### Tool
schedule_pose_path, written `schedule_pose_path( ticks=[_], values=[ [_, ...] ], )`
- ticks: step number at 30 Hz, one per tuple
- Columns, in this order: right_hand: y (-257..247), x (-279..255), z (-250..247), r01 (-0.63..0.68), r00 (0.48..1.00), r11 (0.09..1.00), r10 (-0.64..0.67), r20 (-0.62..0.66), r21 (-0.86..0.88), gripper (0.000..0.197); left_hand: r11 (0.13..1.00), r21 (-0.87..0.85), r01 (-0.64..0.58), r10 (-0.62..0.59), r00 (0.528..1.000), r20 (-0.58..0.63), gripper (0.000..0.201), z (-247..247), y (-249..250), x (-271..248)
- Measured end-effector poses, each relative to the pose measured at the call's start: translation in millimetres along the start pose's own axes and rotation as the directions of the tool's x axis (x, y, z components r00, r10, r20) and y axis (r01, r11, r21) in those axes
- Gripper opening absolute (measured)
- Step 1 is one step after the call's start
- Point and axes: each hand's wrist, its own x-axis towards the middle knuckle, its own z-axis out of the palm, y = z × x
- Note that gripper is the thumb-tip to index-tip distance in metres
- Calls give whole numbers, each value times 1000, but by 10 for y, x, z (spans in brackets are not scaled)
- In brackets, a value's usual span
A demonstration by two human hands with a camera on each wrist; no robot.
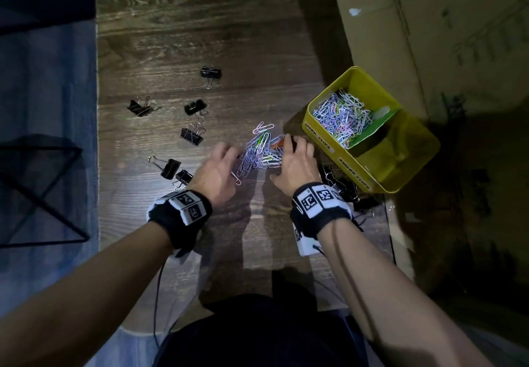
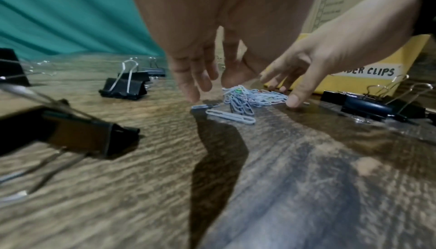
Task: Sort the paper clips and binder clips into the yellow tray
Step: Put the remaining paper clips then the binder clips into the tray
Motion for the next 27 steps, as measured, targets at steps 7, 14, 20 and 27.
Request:
schedule_pose_path(
  ticks=[7,14,20,27],
  values=[
    [-19,-59,110,104,995,985,-101,-25,136,66,999,-42,31,-28,997,71,46,89,201,123],
    [131,-14,68,81,993,986,-68,-92,145,84,978,187,95,-134,969,209,103,-160,271,561],
    [100,195,-27,117,993,993,-116,9,-23,90,949,315,2,-118,930,348,106,-152,322,722],
    [30,192,-28,88,996,991,-90,10,99,51,992,123,-39,3,960,279,70,-39,295,555]
  ],
)
